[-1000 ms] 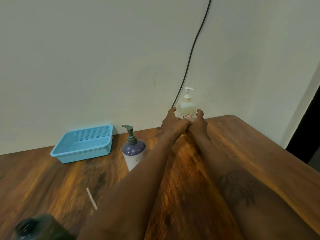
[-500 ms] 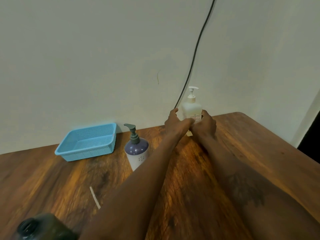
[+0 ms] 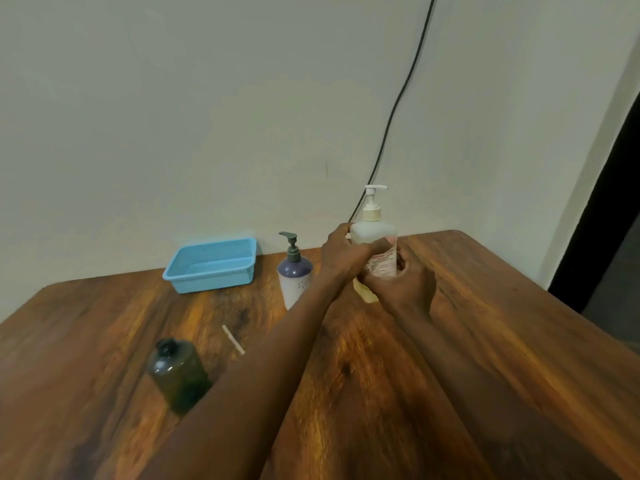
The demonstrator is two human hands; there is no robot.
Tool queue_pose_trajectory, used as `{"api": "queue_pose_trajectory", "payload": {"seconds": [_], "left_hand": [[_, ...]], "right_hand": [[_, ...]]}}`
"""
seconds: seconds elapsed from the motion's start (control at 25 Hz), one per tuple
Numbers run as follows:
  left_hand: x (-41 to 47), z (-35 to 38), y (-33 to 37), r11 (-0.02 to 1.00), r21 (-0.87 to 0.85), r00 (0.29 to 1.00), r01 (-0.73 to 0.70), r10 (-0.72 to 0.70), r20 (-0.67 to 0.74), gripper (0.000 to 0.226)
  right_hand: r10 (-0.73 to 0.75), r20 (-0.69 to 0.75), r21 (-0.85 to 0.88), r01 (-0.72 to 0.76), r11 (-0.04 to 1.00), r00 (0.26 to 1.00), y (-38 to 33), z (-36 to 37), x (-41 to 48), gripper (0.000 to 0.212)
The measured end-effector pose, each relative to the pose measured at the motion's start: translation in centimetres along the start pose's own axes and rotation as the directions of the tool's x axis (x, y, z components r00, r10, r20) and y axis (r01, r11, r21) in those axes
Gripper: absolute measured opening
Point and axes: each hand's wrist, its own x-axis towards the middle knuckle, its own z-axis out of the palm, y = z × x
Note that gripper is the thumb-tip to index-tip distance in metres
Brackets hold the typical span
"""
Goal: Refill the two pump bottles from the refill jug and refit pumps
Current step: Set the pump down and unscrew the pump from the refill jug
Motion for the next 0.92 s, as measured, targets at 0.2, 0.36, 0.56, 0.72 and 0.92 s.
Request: {"api": "queue_pose_trajectory", "payload": {"seconds": [0.2,0.36,0.56,0.72,0.92], "left_hand": [[-5.3,-5.2,1.3,0.998,0.037,0.999,-0.046,0.046,-0.009,0.075],[-8.8,-9.7,2.8,0.993,0.056,0.993,-0.104,0.106,-0.047,0.079],[-12.5,-15.6,4.4,0.99,0.023,0.986,-0.139,0.14,-0.093,0.066],[-15.0,-20.7,4.7,0.985,0.042,0.978,-0.169,0.173,-0.119,0.063],[-17.9,-26.1,4.1,0.979,0.079,0.969,-0.186,0.196,-0.152,0.058]], "right_hand": [[-0.107,0.013,0.093,0.105,0.99,0.994,-5.0,-2.8,-5.3,0.073],[-0.193,0.045,0.238,0.177,0.955,0.98,-9.5,-3.7,-8.1,0.078],[-0.277,0.151,0.394,0.199,0.897,0.949,-14.4,-3.2,-10.2,0.075],[-0.384,0.314,0.542,0.168,0.823,0.868,-17.1,-2.7,-10.7,0.058],[-0.436,0.315,0.668,0.129,0.733,0.843,-21.5,-2.2,-10.6,0.051]]}}
